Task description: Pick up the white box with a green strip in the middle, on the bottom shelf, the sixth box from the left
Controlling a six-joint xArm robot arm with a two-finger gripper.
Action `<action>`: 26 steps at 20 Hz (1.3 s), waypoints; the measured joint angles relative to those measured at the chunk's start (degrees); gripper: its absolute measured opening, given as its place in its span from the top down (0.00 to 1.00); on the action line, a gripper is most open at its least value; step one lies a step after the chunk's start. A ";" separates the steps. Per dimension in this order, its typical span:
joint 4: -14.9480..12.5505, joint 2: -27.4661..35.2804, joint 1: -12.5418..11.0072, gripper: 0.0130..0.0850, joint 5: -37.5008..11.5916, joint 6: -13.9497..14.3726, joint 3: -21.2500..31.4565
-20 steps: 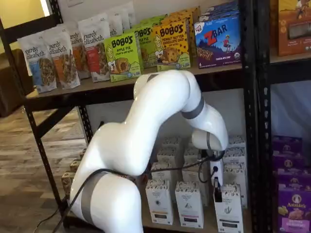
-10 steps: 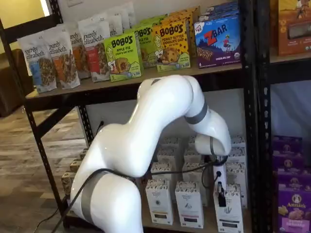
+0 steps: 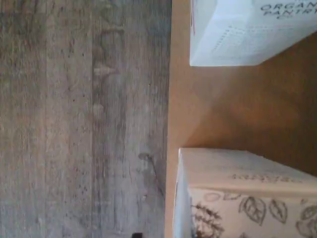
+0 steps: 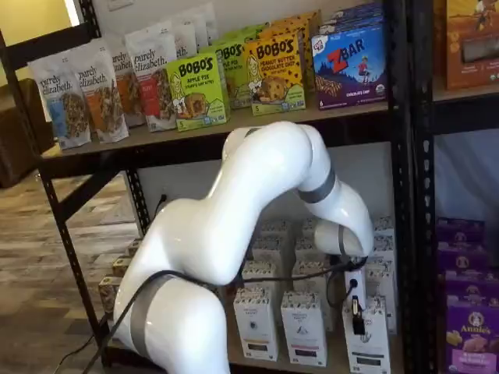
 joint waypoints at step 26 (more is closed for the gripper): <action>-2.78 -3.04 0.10 0.50 -2.11 2.63 4.67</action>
